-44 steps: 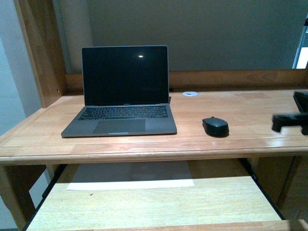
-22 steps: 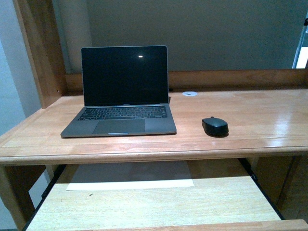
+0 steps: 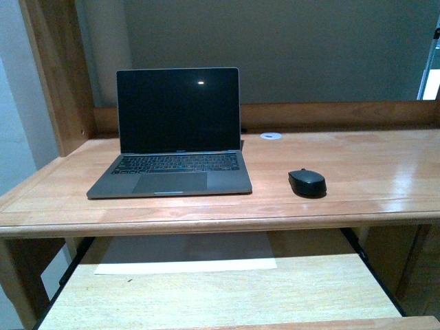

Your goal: Place mouse

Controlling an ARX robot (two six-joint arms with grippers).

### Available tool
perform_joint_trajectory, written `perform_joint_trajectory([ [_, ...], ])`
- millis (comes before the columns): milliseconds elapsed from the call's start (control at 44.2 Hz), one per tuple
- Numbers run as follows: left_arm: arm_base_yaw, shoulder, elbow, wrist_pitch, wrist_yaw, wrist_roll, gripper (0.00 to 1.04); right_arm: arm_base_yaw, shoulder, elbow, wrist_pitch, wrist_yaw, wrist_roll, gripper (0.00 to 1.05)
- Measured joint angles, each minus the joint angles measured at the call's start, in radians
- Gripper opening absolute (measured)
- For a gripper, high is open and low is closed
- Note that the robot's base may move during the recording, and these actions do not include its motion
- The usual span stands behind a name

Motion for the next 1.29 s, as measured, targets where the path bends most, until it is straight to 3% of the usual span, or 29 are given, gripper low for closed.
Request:
perform_joint_trajectory([
  [724, 0.0, 0.0, 0.0, 0.0, 0.0, 0.0, 0.98, 0.0, -0.46, -0.042, -0.395, 0.0, 0.0, 0.02],
  [1290, 0.0, 0.0, 0.0, 0.0, 0.0, 0.0, 0.98, 0.0, -0.69, -0.042, -0.616, 0.0, 0.0, 0.02],
])
